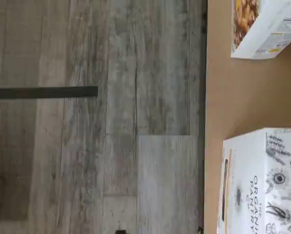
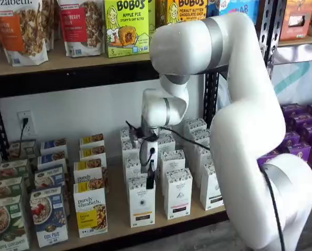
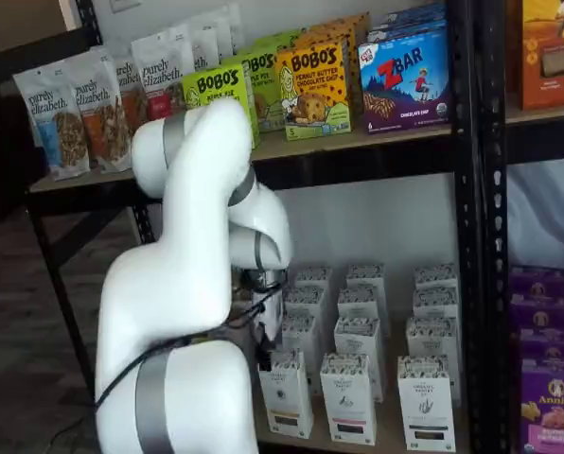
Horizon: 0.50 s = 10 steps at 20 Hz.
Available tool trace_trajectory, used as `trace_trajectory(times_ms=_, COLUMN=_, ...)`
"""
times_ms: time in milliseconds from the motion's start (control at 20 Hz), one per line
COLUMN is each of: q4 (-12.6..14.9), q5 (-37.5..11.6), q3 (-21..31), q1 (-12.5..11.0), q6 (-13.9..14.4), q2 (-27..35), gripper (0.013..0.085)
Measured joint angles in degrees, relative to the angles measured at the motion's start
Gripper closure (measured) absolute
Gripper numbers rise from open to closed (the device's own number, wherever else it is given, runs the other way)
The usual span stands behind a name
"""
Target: Pick up the white box with a yellow strip in the middle, on the bottom shelf, the fourth box from the left
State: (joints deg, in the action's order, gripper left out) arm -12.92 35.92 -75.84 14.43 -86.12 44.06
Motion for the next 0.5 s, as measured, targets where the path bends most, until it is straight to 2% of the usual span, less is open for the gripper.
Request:
trace_trajectory(times_ms=250, q4=-2.0, q5=2.6, q3=-2.9, q1=-0.3, q6=-1.8, q2=1.6, gripper=0.013)
trace_trajectory(times_ms=500, q4=-6.6, q5=-3.6, q3=-2.1, q1=0.0, q6=-5.8, q2=2.3, gripper=0.013)
